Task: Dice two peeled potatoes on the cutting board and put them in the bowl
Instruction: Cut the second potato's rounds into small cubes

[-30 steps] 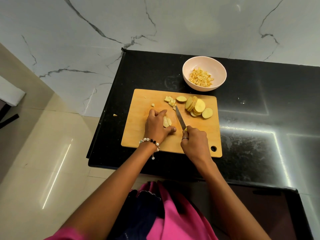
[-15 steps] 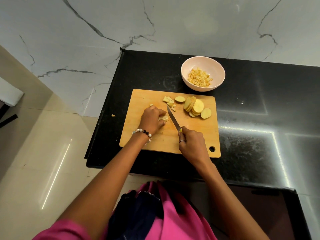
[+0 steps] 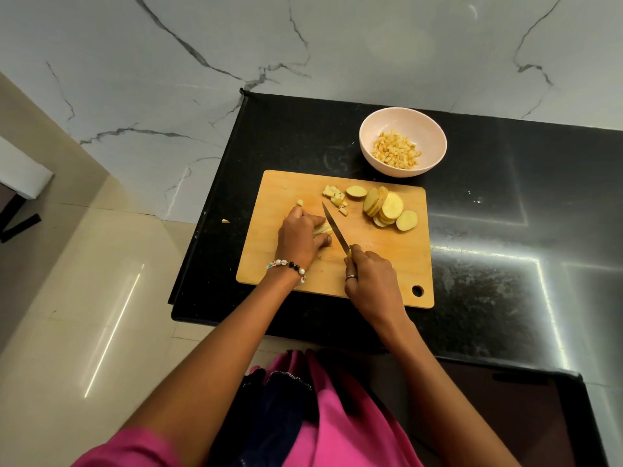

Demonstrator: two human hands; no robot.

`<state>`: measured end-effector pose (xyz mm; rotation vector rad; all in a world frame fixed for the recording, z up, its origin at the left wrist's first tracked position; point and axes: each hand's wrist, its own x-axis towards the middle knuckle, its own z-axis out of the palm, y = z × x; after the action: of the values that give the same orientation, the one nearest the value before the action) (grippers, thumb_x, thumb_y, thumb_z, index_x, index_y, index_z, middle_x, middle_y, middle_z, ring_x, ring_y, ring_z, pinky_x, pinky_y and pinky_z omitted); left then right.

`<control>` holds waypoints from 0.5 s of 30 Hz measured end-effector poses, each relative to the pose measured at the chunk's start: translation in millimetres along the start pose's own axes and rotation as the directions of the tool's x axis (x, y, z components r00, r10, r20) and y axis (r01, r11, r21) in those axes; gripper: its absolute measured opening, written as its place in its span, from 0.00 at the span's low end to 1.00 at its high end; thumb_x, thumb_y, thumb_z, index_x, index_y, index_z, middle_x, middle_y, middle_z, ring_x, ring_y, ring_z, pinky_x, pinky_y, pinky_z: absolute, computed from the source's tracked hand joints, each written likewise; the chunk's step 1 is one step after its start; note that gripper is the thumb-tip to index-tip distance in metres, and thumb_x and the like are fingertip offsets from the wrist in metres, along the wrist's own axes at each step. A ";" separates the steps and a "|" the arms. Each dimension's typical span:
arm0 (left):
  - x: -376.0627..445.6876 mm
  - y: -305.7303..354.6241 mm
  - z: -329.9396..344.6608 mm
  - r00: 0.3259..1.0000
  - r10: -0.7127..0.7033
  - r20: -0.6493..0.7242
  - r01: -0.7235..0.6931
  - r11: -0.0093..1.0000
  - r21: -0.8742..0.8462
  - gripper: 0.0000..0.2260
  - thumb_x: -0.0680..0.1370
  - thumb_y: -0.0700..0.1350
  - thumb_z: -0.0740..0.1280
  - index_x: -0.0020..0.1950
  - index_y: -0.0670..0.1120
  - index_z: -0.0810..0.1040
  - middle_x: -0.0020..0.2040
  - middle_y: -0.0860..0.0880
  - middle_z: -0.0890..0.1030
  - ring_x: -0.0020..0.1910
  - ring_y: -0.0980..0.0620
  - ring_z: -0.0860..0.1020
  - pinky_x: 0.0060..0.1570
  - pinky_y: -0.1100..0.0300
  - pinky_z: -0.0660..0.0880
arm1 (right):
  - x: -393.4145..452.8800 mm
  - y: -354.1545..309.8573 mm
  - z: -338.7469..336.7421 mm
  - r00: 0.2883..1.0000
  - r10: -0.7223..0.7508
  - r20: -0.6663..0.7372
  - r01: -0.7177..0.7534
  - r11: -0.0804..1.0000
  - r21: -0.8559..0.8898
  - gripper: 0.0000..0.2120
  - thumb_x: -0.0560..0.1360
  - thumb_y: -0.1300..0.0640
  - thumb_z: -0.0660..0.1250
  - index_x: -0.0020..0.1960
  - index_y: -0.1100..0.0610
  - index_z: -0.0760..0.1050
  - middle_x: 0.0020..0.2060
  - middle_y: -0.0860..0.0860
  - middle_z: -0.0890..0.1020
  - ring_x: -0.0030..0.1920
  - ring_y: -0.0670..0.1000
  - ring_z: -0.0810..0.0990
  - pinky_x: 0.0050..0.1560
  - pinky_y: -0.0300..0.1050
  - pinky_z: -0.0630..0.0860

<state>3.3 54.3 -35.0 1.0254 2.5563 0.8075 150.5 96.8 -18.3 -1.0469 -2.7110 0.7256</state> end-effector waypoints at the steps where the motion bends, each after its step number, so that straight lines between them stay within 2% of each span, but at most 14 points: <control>1: 1.2 0.4 -0.1 1.000 -0.002 0.008 0.002 1.000 -0.005 0.21 0.70 0.46 0.75 0.61 0.44 0.79 0.55 0.46 0.76 0.53 0.48 0.76 0.53 0.58 0.73 | -0.5 -1.1 0.7 1.000 -0.003 0.009 0.003 1.000 -0.014 0.20 0.81 0.57 0.55 0.70 0.63 0.66 0.51 0.61 0.79 0.48 0.62 0.77 0.45 0.53 0.73; 6: 5.9 0.6 -2.7 1.000 -0.006 0.010 0.006 1.000 0.000 0.19 0.69 0.46 0.76 0.59 0.44 0.81 0.54 0.45 0.78 0.52 0.48 0.77 0.53 0.56 0.75 | -5.7 -5.9 3.9 0.998 0.027 0.053 -0.023 0.997 -0.068 0.21 0.80 0.60 0.56 0.72 0.63 0.63 0.55 0.62 0.77 0.51 0.62 0.76 0.48 0.53 0.72; 11: 8.2 1.8 -3.6 0.999 -0.033 -0.003 0.033 0.999 -0.015 0.18 0.67 0.45 0.77 0.56 0.45 0.82 0.53 0.46 0.80 0.52 0.50 0.77 0.52 0.58 0.75 | -4.3 -16.9 11.1 0.995 0.039 0.088 -0.029 0.993 -0.115 0.16 0.79 0.63 0.53 0.66 0.65 0.66 0.51 0.62 0.77 0.45 0.63 0.77 0.41 0.52 0.72; 15: 8.1 3.9 -2.6 0.997 -0.068 -0.034 0.066 0.997 -0.041 0.16 0.67 0.44 0.77 0.54 0.44 0.83 0.52 0.47 0.81 0.52 0.50 0.77 0.53 0.60 0.73 | -3.5 -27.0 17.1 0.996 0.003 0.091 0.019 0.971 -0.240 0.17 0.79 0.66 0.49 0.66 0.67 0.62 0.50 0.62 0.76 0.43 0.63 0.79 0.35 0.47 0.66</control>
<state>-1.5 61.2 -30.9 0.9163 2.5784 0.8622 131.9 70.6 -19.9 -1.0753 -2.9373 0.4603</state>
